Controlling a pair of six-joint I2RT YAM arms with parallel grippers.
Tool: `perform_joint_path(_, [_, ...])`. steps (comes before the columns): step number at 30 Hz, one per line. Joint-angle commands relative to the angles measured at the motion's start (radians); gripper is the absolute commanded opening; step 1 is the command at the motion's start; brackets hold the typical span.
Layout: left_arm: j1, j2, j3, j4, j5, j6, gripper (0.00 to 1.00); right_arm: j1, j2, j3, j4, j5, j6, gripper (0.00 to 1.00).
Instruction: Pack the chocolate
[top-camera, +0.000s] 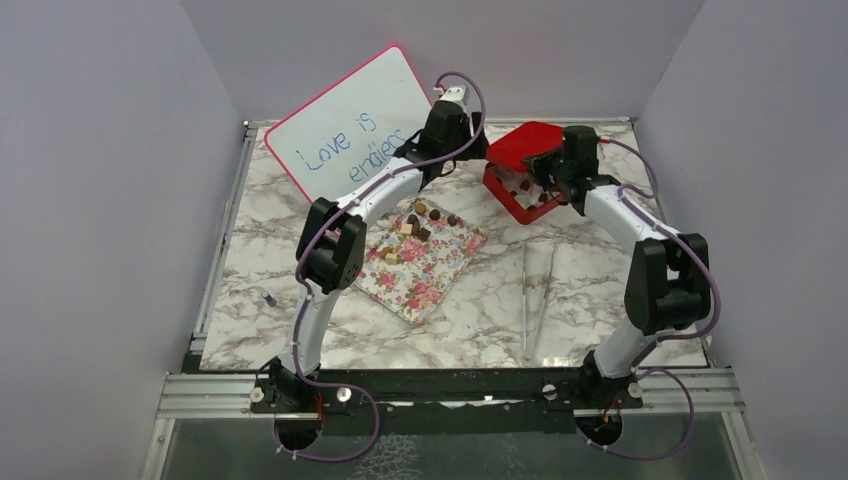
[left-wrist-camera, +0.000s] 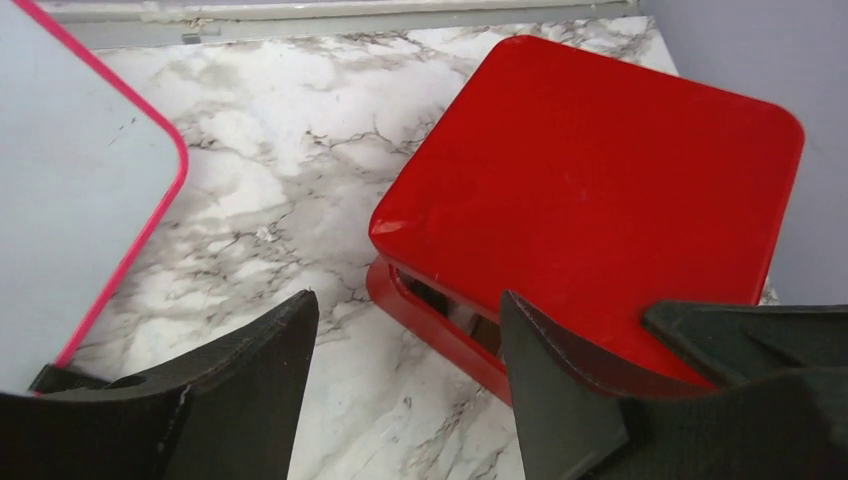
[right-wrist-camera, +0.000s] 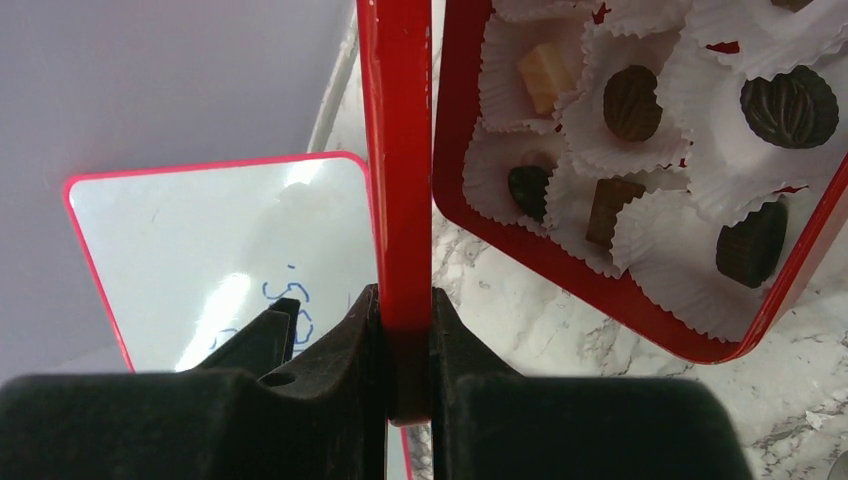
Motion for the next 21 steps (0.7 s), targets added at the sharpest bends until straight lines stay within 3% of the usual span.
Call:
perform_joint_path(1, [0.001, 0.046, 0.03, 0.166, 0.085, -0.065, 0.66, -0.005, 0.021, 0.002, 0.102, 0.057, 0.055, 0.01])
perform_joint_path(21, [-0.006, 0.204, 0.131, 0.236, 0.139, -0.104, 0.55, -0.005, -0.019, -0.128, 0.137, 0.064, 0.091, 0.01])
